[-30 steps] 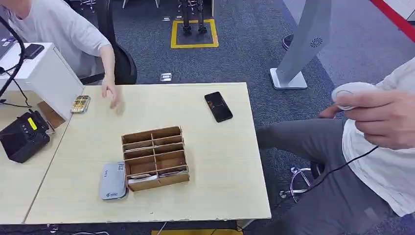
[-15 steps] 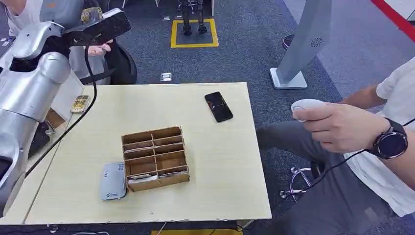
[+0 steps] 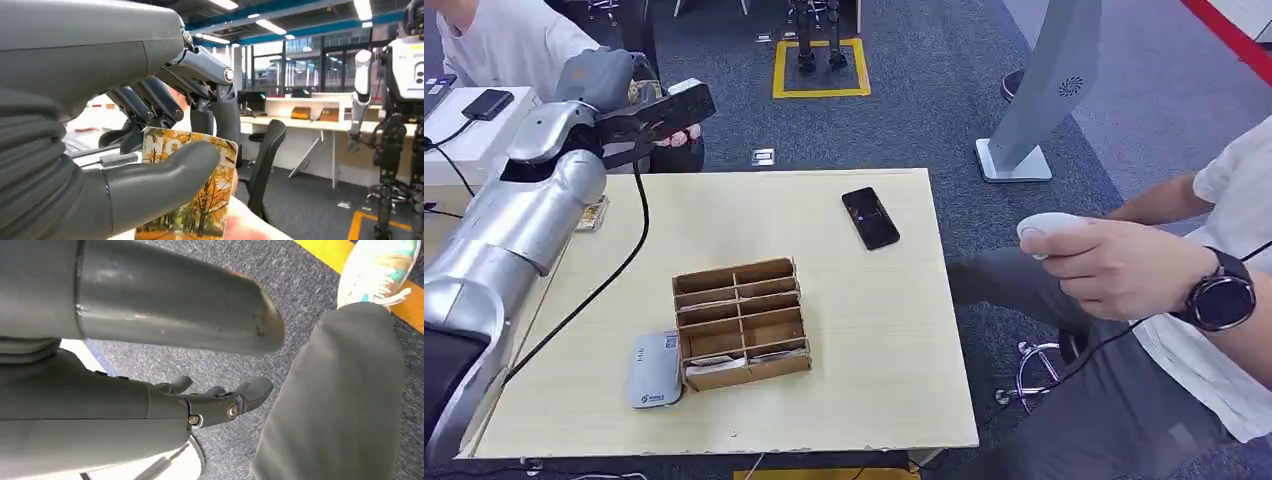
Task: Pass the card to the sensor for recognition and then transmit it.
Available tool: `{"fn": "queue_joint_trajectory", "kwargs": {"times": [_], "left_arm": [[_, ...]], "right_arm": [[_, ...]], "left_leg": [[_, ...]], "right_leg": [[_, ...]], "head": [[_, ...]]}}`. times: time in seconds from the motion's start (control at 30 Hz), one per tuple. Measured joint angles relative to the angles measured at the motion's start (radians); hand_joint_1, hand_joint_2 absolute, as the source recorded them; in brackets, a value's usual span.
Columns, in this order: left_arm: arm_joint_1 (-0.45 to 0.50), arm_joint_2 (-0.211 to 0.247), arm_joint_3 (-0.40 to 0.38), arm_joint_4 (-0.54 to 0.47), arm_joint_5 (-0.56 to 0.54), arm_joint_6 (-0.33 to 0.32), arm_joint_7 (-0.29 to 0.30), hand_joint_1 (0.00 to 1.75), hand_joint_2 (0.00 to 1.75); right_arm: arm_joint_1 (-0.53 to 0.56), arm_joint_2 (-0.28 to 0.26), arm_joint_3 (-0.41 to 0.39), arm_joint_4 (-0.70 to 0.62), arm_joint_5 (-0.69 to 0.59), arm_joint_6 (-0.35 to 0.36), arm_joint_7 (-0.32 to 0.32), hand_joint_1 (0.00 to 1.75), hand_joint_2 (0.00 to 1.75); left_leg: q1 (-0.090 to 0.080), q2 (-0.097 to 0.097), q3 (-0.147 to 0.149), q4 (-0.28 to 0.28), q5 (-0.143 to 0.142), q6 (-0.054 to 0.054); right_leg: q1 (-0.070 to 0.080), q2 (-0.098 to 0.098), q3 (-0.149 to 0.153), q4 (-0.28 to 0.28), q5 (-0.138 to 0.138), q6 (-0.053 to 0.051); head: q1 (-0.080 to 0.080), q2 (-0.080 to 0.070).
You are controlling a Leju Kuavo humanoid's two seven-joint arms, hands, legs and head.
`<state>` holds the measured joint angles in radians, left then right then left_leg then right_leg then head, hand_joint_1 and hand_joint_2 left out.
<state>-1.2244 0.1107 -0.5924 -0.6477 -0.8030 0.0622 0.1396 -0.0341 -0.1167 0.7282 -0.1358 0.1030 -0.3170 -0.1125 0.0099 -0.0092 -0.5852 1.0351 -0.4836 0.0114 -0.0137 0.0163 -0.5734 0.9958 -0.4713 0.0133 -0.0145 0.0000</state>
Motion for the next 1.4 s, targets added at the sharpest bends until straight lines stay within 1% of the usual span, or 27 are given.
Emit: {"fn": "queue_joint_trajectory", "kwargs": {"times": [0.4,0.43,0.47,0.63,0.8,0.87,0.97,1.07,1.17,1.23,1.27,1.3,1.33,1.37,1.4], "left_arm": [[0.001,-0.004,0.000,0.044,-0.020,-0.001,-0.006,1.75,1.75],[0.000,-0.004,0.000,0.047,-0.021,0.000,-0.006,0.52,1.75],[0.000,-0.004,0.000,0.050,-0.021,-0.001,-0.006,0.00,1.75],[0.001,-0.003,0.001,0.061,-0.037,0.004,-0.006,0.00,1.75],[0.001,0.002,0.001,0.069,-0.056,0.023,-0.006,0.00,1.75],[0.001,0.009,0.001,0.069,-0.066,0.049,-0.015,0.00,1.75],[0.008,0.032,0.010,0.069,-0.069,0.103,-0.038,0.00,1.75],[0.048,0.072,0.032,0.054,-0.060,0.192,-0.074,0.00,1.75],[0.100,0.114,0.060,0.030,-0.043,0.247,-0.111,0.00,1.75],[0.161,0.157,0.090,-0.014,-0.022,0.335,-0.150,0.00,1.75],[0.202,0.176,0.114,-0.048,-0.008,0.394,-0.184,0.00,1.75],[0.260,0.209,0.145,-0.098,0.015,0.456,-0.228,0.00,1.75],[0.332,0.234,0.187,-0.169,0.041,0.507,-0.270,0.00,1.75],[0.404,0.262,0.242,-0.237,0.053,0.536,-0.301,0.00,1.75],[0.473,0.275,0.280,-0.297,0.048,0.556,-0.317,0.00,1.75]], "right_arm": [[0.000,0.000,0.000,0.000,-0.001,-0.002,-0.004,0.00,0.00],[0.000,0.000,0.000,0.000,-0.001,-0.002,-0.003,0.00,0.00],[0.000,0.000,0.000,0.000,-0.001,-0.002,-0.002,0.00,0.00],[0.000,0.000,0.001,0.000,0.000,-0.003,-0.002,0.00,0.00],[0.000,0.000,0.003,0.000,0.001,-0.006,-0.004,0.00,0.00],[-0.001,0.000,0.003,0.000,0.002,-0.008,-0.006,0.00,0.00],[0.000,0.001,0.003,-0.001,0.000,-0.011,-0.006,0.00,0.00],[-0.001,0.003,0.003,-0.001,-0.001,-0.010,-0.006,0.00,0.00],[0.001,0.003,0.006,-0.001,-0.002,-0.010,-0.003,0.00,0.00],[0.000,0.004,0.007,-0.001,-0.006,-0.010,0.001,0.00,0.00],[0.001,0.005,0.008,-0.001,-0.007,-0.009,0.003,0.00,0.00],[0.002,0.005,0.008,-0.001,-0.009,-0.009,0.008,0.00,0.00],[0.005,0.006,0.008,-0.001,-0.010,-0.008,0.009,0.00,0.00],[0.008,0.006,0.008,-0.001,-0.011,-0.007,0.010,0.00,0.00],[0.012,0.006,0.008,-0.001,-0.014,-0.006,0.013,0.00,0.00]], "left_leg": [[0.000,0.000,0.000,0.000,0.000,0.000],[0.000,0.000,0.000,0.000,0.000,0.000],[0.000,0.000,0.000,0.000,0.000,0.000],[0.000,0.000,0.000,0.000,0.000,0.000],[0.000,0.000,0.000,0.000,0.000,0.000],[0.000,0.000,0.000,0.000,0.000,0.000],[0.000,0.000,0.000,0.000,0.000,0.000],[0.000,0.001,0.001,-0.001,0.000,0.000],[0.000,0.002,0.000,-0.001,0.000,0.000],[0.000,0.003,0.001,-0.002,0.000,0.000],[0.000,0.005,0.002,-0.003,0.000,0.000],[0.000,0.007,0.003,-0.003,-0.001,-0.001],[-0.002,0.010,0.005,-0.004,-0.002,-0.002],[-0.002,0.011,0.006,-0.004,-0.002,-0.003],[-0.001,0.011,0.006,-0.004,-0.002,-0.003]], "right_leg": [[0.000,0.000,0.000,0.000,0.000,0.000],[0.000,0.000,0.000,0.000,0.000,0.000],[0.000,0.000,0.000,0.000,0.000,0.000],[0.000,0.000,0.000,0.000,0.000,0.000],[0.000,0.000,0.000,0.000,0.000,0.000],[0.000,0.000,0.000,0.000,0.000,0.000],[0.000,0.000,0.000,0.000,0.000,0.000],[0.000,0.001,0.000,0.001,0.000,0.000],[0.000,0.002,0.000,0.001,0.000,0.000],[0.000,0.003,0.000,0.001,0.000,0.000],[0.000,0.005,0.000,0.002,-0.001,-0.001],[-0.001,0.007,0.000,0.002,-0.001,-0.001],[-0.002,0.010,0.000,0.002,-0.001,-0.001],[-0.002,0.012,0.000,0.002,-0.002,-0.002],[-0.002,0.012,0.000,0.002,-0.002,-0.002]], "head": [[0.000,0.000],[0.000,0.000],[0.000,0.000],[0.000,0.000],[0.000,0.000],[0.000,0.000],[0.000,0.000],[0.000,0.000],[0.000,0.000],[0.000,0.000],[0.001,0.000],[0.000,0.000],[0.000,0.000],[-0.002,0.000],[-0.001,0.000]]}}
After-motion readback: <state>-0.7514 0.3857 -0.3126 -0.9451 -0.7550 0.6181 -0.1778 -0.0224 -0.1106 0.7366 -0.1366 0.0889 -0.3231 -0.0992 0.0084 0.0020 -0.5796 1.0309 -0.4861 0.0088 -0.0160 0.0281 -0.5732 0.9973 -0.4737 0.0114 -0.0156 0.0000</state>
